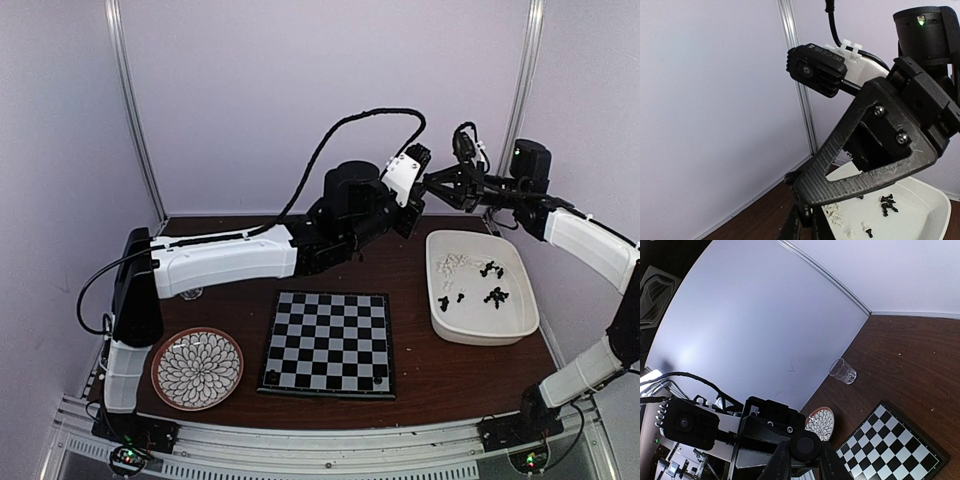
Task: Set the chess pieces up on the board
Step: Pass from the right arm to the left, then place the knight at g8.
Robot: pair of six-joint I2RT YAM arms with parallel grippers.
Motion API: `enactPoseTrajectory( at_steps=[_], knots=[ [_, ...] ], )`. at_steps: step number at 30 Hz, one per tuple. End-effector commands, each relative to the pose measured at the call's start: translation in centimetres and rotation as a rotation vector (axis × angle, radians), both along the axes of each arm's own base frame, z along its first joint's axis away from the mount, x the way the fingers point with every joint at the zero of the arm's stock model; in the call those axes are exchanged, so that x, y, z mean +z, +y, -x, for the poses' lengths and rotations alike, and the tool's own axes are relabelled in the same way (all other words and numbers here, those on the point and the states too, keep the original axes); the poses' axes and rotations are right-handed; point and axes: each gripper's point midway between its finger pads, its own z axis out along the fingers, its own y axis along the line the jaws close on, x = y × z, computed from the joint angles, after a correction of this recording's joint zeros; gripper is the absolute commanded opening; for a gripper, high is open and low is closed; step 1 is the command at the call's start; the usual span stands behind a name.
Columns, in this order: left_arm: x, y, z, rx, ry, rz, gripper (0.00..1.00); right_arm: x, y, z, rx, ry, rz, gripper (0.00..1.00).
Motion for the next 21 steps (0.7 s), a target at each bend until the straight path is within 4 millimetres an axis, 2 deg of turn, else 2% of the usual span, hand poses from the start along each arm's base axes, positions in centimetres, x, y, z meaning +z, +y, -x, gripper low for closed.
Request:
enactPoseTrajectory(
  at_steps=[1, 3, 6, 9, 12, 16, 17, 18, 21],
  knots=[
    [1.6, -0.1, 0.6, -0.023, -0.024, 0.032, 0.02, 0.6, 0.2, 1.4, 0.043, -0.047, 0.001, 0.29],
    [1.8, 0.3, 0.7, -0.024, -0.021, 0.017, 0.0, 0.5, -0.7, 1.0, 0.019, -0.048, 0.016, 0.39],
    [1.3, 1.2, 1.1, -0.024, 0.003, -0.046, 0.0, 0.4, -3.2, 0.0, -0.042, -0.038, 0.026, 0.52],
    [0.6, 2.8, 1.2, -0.02, 0.053, -0.121, 0.0, 0.6, -5.4, 0.2, -0.05, -0.056, 0.021, 0.58],
    [-1.5, 4.7, 1.5, -0.051, 0.157, -0.224, 0.0, 0.2, -6.8, 1.0, -0.049, -0.084, 0.039, 0.6],
    [-4.4, 7.7, 2.4, -0.09, 0.305, -0.424, 0.0, -3.9, -8.3, 1.6, -0.09, -0.094, 0.203, 0.61],
    [-4.1, 8.4, 2.7, -0.108, 0.343, -0.46, 0.0, -5.1, -8.5, 1.8, -0.097, -0.102, 0.262, 0.6],
    [-5.7, 9.5, 3.1, -0.115, 0.417, -0.526, 0.0, -6.2, -8.7, 1.9, -0.097, -0.11, 0.304, 0.6],
    [-7.3, 12.6, 4.6, -0.116, 0.55, -0.636, 0.0, -8.2, -9.2, 1.7, -0.107, -0.105, 0.362, 0.6]
  ],
)
